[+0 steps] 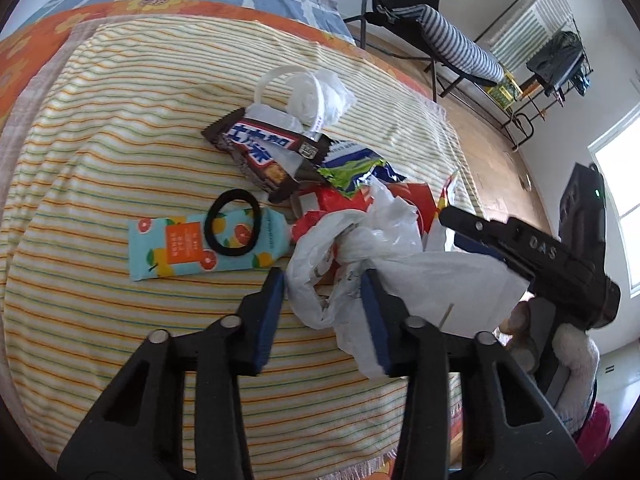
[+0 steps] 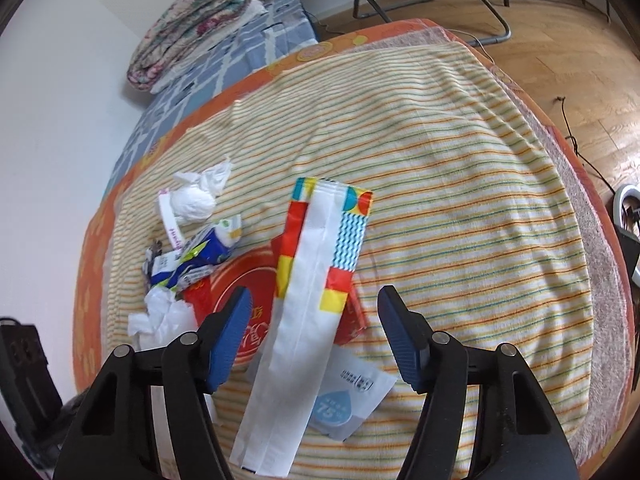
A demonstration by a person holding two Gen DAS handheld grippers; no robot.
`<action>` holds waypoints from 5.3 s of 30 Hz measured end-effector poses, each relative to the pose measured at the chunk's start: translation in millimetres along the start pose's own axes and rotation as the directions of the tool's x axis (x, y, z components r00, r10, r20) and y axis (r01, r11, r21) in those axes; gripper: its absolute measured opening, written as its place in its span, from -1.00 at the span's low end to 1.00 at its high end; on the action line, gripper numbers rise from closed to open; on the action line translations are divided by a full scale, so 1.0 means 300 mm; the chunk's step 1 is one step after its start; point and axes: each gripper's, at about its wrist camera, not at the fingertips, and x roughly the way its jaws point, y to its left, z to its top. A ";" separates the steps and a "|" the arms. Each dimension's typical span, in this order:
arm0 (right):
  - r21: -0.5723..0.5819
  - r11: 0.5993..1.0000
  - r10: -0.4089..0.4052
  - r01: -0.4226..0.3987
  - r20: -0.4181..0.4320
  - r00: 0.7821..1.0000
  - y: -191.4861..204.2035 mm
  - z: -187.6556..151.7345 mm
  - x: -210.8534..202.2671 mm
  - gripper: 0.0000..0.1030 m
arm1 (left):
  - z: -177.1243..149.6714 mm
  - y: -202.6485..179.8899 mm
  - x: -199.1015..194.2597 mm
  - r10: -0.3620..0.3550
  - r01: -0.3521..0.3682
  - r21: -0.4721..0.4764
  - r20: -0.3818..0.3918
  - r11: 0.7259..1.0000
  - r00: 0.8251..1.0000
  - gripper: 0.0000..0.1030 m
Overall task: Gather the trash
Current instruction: 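Grasp the white plastic bag with the left tool while the right tool grasps the striped paper strip, then carry the bag and strip to the blue basket and open both tools, then move both open tools back over the trash on the bed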
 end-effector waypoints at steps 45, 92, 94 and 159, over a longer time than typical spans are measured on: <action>-0.163 0.986 0.015 0.019 0.202 0.979 0.072 -0.020 -0.233 -0.44 | 0.002 -0.059 -0.064 -0.022 0.017 0.055 0.089 0.998 0.996 -0.81; -0.347 0.938 0.073 -0.015 0.153 0.986 0.186 -0.706 -0.420 -0.44 | -0.721 -0.075 -0.436 -0.003 -0.007 0.304 0.034 0.953 0.999 -0.81; -0.345 0.939 0.065 -0.011 0.145 0.987 0.176 -0.722 -0.412 -0.44 | -0.744 -0.070 -0.422 0.003 -0.010 0.303 0.023 0.953 1.000 -0.81; -0.358 0.934 0.005 0.010 0.042 0.999 0.148 -0.571 -0.358 0.40 | -0.499 -0.008 -0.369 0.106 -0.113 0.290 0.037 0.950 0.994 0.22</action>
